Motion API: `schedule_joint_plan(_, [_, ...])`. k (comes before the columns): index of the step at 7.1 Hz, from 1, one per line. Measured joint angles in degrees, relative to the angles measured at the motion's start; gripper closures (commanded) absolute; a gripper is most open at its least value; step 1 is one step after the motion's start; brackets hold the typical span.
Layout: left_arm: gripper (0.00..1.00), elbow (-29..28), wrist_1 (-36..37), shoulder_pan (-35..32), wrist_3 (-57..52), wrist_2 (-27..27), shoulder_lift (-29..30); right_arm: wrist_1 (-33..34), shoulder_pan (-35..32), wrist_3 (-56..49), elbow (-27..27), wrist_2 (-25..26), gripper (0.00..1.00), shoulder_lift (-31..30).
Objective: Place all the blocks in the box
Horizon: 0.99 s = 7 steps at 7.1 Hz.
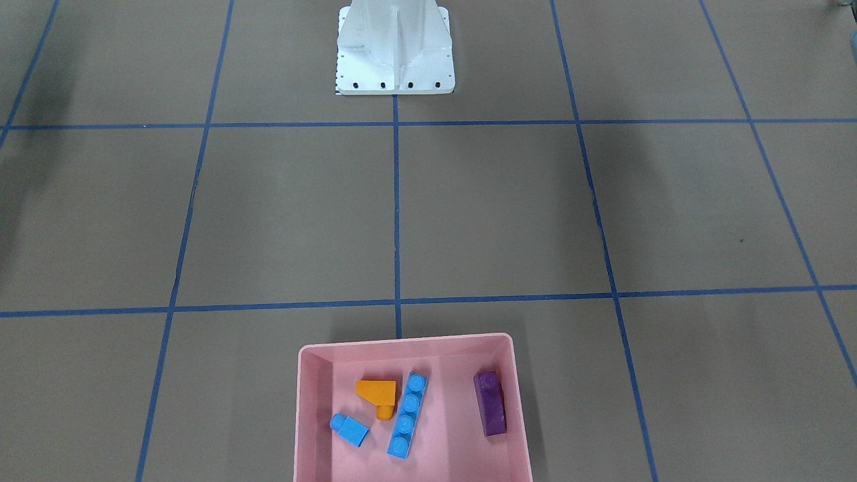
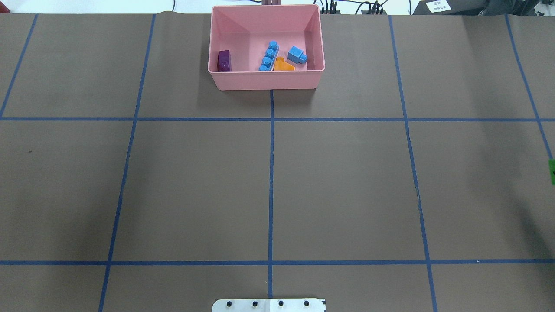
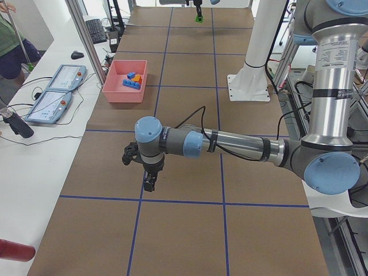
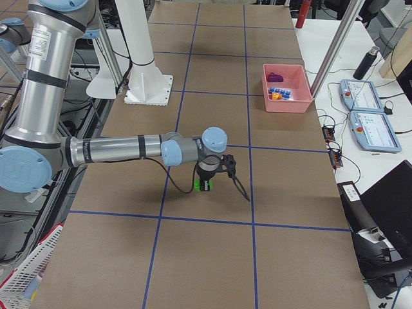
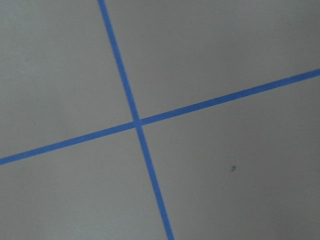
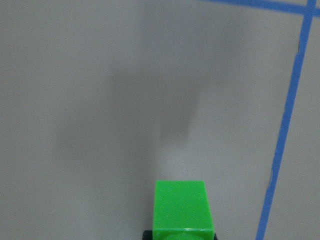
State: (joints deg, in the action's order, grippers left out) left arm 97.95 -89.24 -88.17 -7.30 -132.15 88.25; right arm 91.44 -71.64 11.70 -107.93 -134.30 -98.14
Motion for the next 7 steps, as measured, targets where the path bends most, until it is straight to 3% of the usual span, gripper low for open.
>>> schedule_joint_plan(3, [0.0, -0.1, 0.3, -4.5, -3.8, -0.5, -4.9, 20.5, -0.7, 0.3, 2.9, 0.4, 1.0, 23.0])
schedule_joint_plan(5, [0.0, 0.8, -0.1, -6.2, -4.0, -1.4, -6.0, 24.9, -0.5, 1.8, 11.3, 0.4, 1.0, 36.5])
schedule_joint_plan(7, [0.0, 2.9, -0.1, -6.4, -3.2, -1.5, -6.3, 25.1, 1.3, 7.5, 21.3, 0.5, 1.0, 48.4])
